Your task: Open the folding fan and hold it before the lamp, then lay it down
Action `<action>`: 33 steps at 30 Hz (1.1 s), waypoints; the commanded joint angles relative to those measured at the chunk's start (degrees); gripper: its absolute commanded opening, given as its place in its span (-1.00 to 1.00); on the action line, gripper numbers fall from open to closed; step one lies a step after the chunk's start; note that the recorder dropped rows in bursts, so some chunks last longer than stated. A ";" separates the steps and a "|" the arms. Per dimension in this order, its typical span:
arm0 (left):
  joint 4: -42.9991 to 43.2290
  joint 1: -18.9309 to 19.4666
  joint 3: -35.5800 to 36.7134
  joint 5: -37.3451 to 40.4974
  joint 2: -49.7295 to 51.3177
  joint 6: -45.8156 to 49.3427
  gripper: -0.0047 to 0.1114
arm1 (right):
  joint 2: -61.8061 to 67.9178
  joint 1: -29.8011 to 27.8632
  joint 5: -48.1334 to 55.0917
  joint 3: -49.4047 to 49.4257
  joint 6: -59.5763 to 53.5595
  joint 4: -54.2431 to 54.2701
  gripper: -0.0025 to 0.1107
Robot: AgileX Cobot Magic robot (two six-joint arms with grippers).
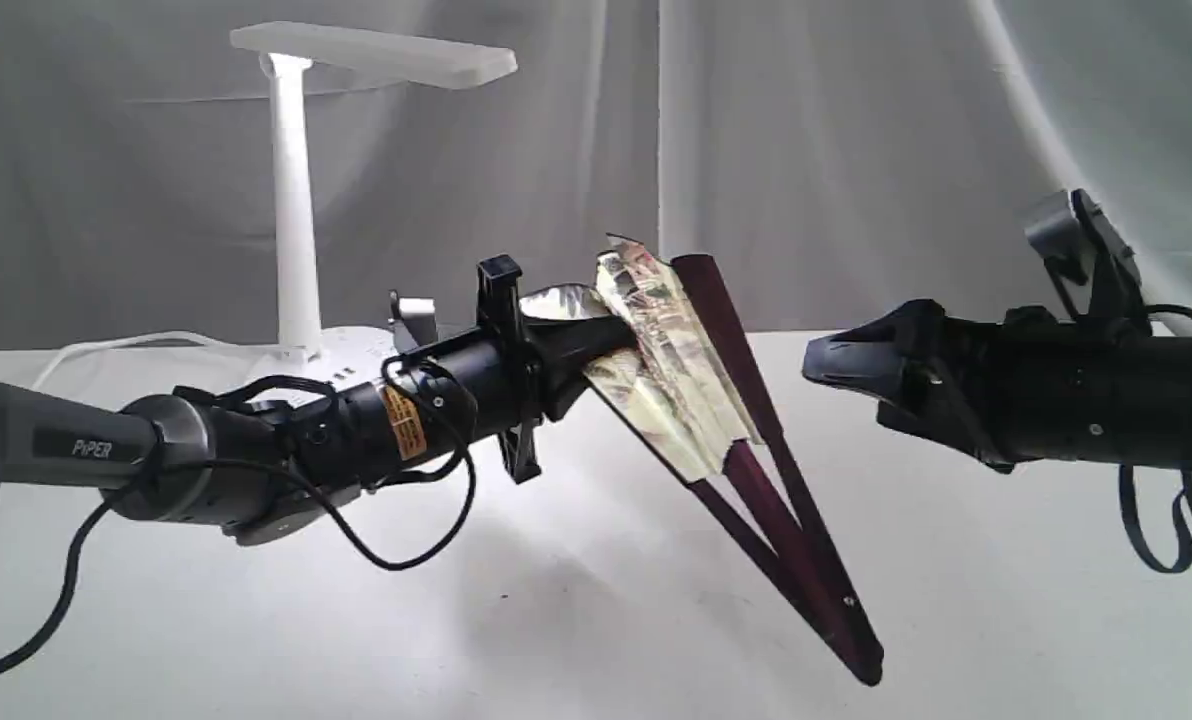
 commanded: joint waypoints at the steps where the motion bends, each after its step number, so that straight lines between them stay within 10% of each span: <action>1: 0.72 0.59 -0.04 -2.90 -0.51 -1.06 -0.92 | 1.41 -0.79 0.87 -3.92 7.63 -4.15 0.33; 7: 1.39 1.22 -0.04 -3.30 -0.51 -1.06 -0.92 | 7.70 -0.79 2.24 -15.80 16.48 -23.26 0.02; 15: 4.77 2.08 -0.04 -3.20 -0.51 -1.02 -0.92 | 8.16 -0.79 -29.14 -17.54 22.44 -41.50 -0.96; 25: 7.90 2.08 -0.04 -3.20 -0.51 -1.97 -0.92 | 8.16 -3.56 -38.39 -18.12 24.12 -49.80 -0.96; 33: 8.47 2.08 -0.04 -3.20 -0.51 -1.97 -0.92 | 10.73 -13.15 -14.24 -17.58 65.85 -48.70 -0.96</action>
